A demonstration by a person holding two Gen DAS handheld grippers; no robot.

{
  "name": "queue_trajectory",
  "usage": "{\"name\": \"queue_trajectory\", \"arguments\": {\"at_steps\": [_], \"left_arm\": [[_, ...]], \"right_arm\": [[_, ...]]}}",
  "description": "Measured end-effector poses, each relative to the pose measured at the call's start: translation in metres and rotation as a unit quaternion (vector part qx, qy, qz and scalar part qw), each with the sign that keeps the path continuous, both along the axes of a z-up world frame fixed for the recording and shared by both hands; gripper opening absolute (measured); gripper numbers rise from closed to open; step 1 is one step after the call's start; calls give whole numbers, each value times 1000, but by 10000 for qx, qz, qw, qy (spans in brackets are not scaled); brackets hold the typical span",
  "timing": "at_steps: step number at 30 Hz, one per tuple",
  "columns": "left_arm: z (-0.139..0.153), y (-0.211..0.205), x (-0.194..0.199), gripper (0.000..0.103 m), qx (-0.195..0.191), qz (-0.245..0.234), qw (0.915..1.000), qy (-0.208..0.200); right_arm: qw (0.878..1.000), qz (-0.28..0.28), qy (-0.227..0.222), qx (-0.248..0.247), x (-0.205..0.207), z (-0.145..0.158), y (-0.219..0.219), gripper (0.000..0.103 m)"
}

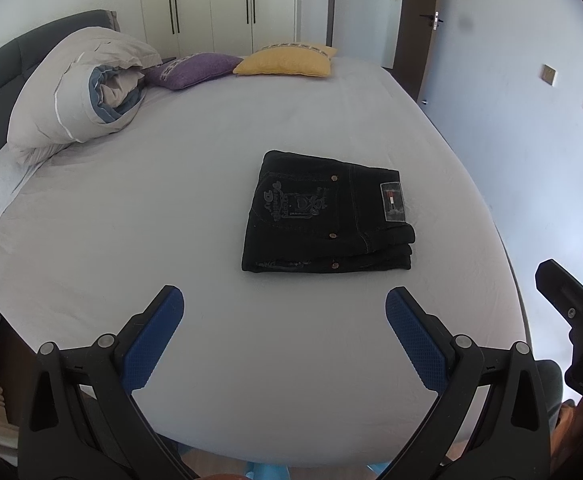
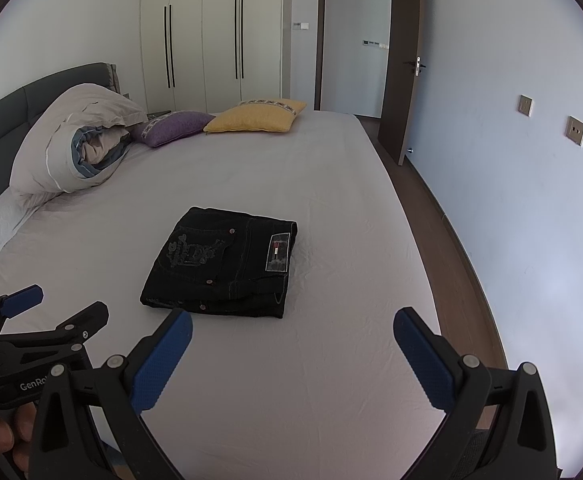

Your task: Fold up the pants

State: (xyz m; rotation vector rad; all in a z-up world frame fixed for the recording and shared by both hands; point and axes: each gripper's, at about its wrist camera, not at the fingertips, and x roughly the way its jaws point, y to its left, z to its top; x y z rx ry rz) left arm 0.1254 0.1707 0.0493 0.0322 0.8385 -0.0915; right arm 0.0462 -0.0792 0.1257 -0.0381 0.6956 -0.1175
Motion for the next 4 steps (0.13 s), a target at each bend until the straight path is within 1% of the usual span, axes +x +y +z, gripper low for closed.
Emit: {"name": "queue_trajectory", "arguments": {"at_steps": [4], "left_arm": [[-1,0,1,103,129,6,9999,-30]], "right_arm": [[10000,-35,43,17,-1,-5,-8,103]]}}
